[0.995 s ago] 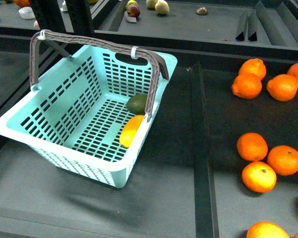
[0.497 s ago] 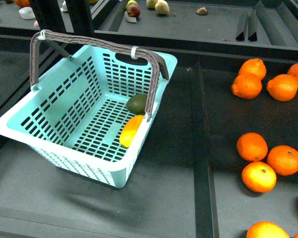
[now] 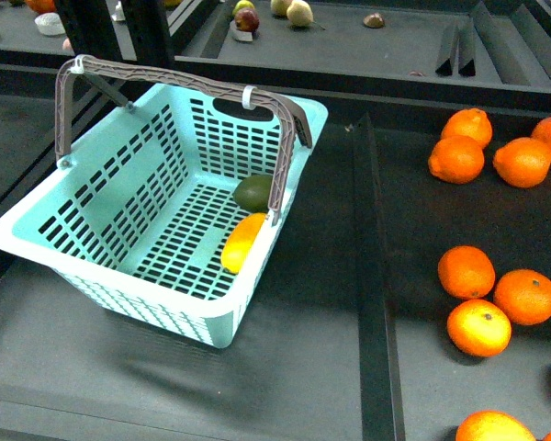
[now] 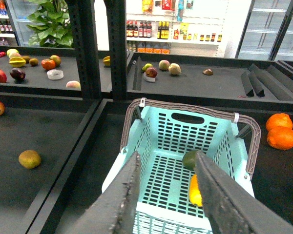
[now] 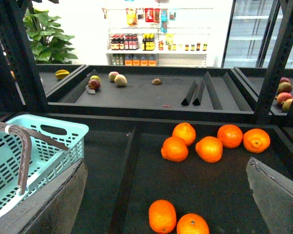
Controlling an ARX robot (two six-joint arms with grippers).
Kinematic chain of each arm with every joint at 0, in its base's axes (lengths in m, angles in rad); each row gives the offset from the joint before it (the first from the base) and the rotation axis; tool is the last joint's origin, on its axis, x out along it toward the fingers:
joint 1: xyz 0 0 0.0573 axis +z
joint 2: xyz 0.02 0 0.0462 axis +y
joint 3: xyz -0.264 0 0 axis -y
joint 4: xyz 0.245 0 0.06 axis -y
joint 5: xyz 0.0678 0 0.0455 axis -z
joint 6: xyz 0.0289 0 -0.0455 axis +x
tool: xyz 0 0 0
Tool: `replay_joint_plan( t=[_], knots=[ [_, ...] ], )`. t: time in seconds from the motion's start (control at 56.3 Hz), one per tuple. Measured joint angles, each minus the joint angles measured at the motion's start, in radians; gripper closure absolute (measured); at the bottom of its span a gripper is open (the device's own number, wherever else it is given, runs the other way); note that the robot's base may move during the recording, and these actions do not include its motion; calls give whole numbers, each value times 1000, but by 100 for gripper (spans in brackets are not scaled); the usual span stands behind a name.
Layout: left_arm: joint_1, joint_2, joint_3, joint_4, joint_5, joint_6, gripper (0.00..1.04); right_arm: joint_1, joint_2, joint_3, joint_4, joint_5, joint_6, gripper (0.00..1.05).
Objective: Pick mango and avocado into basket
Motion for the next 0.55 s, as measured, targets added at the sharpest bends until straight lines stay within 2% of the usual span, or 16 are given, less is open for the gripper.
replay_joint_plan(
  t=[0.302,0.551],
  knots=[
    [0,0,0,0,0,0,6,0,0,0,0,0,0,8],
    [0,0,0,0,0,1,7,0,0,0,0,0,0,8]
  ],
)
